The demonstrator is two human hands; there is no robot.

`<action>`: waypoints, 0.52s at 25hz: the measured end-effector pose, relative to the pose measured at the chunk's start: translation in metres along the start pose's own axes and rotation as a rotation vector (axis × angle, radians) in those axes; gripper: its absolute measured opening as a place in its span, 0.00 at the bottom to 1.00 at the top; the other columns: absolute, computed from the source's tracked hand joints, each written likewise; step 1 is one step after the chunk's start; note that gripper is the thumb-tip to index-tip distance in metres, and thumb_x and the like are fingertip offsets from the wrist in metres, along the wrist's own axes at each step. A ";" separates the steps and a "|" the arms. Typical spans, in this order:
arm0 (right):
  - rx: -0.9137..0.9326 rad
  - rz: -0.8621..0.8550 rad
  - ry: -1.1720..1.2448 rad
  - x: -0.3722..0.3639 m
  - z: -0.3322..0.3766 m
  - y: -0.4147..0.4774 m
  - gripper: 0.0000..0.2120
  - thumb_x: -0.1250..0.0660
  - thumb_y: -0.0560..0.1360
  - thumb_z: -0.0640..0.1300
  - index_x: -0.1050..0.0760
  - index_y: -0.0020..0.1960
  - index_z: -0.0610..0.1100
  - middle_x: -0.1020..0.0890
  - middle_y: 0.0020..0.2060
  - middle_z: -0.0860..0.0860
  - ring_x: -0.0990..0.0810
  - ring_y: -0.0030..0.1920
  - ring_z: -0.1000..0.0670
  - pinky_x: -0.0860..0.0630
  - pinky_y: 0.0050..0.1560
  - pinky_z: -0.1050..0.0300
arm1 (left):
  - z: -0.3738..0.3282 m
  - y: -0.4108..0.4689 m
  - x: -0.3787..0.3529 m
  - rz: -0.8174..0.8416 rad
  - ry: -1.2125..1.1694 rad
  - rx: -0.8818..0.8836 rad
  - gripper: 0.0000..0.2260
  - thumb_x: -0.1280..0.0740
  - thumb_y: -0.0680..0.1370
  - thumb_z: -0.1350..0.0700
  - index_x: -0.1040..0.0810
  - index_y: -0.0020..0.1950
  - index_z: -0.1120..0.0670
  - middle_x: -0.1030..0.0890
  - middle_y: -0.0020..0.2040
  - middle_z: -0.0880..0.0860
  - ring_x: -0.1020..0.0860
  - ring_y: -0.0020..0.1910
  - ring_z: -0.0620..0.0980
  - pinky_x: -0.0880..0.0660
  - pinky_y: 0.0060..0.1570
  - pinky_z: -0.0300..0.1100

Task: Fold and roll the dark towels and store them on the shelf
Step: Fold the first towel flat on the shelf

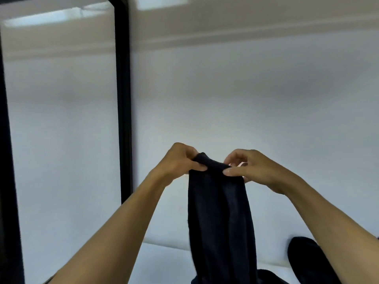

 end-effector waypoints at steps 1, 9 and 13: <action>0.013 0.030 0.074 -0.005 0.003 0.001 0.12 0.25 0.71 0.49 0.21 0.53 0.52 0.18 0.48 0.51 0.18 0.48 0.52 0.20 0.50 0.52 | -0.006 0.000 -0.009 0.029 -0.032 -0.037 0.04 0.25 0.68 0.64 0.18 0.40 0.59 0.17 0.38 0.57 0.18 0.41 0.52 0.20 0.51 0.51; 0.100 -0.202 -0.292 0.026 0.012 0.012 0.01 0.28 0.73 0.46 0.19 0.42 0.51 0.17 0.39 0.57 0.21 0.38 0.60 0.28 0.40 0.66 | 0.017 -0.007 -0.029 -0.041 0.231 -0.036 0.06 0.31 0.69 0.63 0.20 0.37 0.51 0.24 0.30 0.46 0.27 0.30 0.41 0.31 0.30 0.29; 0.096 -0.419 -0.315 0.069 -0.001 0.011 0.01 0.30 0.74 0.44 0.19 0.45 0.48 0.18 0.40 0.55 0.24 0.33 0.63 0.33 0.35 0.71 | 0.071 -0.012 -0.012 -0.006 0.432 0.103 0.08 0.34 0.70 0.63 0.25 0.31 0.56 0.29 0.26 0.48 0.30 0.27 0.46 0.35 0.26 0.32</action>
Point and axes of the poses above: each hand's wrist, its own y-axis towards the middle knuckle, its own x-axis out of the back of the hand, z = x × y, the point moved 10 cm from there along y, towards the middle knuckle
